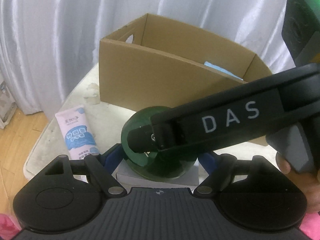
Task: Organize objects
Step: 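Close the right gripper around the green jar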
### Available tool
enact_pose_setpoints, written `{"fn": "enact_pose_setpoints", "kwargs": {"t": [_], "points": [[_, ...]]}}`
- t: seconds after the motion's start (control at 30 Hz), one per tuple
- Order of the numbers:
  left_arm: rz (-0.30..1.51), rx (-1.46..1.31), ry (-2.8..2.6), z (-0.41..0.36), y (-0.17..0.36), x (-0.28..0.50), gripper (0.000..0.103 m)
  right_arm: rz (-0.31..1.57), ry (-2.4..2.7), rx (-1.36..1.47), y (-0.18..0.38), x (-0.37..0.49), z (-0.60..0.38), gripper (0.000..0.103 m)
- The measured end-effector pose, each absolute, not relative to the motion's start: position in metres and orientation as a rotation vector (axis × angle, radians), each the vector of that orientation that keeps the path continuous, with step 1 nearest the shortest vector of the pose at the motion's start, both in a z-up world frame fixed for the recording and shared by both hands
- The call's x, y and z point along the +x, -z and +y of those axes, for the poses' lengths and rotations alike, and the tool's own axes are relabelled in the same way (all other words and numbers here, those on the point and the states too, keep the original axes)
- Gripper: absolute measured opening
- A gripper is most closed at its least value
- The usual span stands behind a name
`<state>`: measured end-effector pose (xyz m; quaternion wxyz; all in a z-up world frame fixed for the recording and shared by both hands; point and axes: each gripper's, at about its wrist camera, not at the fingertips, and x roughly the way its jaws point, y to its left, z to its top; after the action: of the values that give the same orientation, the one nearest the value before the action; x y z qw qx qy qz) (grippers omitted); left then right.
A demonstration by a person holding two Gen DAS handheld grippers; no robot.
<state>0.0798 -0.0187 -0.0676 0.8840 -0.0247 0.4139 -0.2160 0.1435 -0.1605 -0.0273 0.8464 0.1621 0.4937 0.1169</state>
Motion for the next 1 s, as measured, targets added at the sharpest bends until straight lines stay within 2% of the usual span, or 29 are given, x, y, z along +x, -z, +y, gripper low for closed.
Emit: {"fn": "enact_pose_setpoints", "kwargs": {"t": [1.0], "points": [[0.882,-0.003,0.416,-0.031,0.058,0.046,0.082,1.068,-0.248,0.364,0.031,0.138,-0.16,0.081]]}}
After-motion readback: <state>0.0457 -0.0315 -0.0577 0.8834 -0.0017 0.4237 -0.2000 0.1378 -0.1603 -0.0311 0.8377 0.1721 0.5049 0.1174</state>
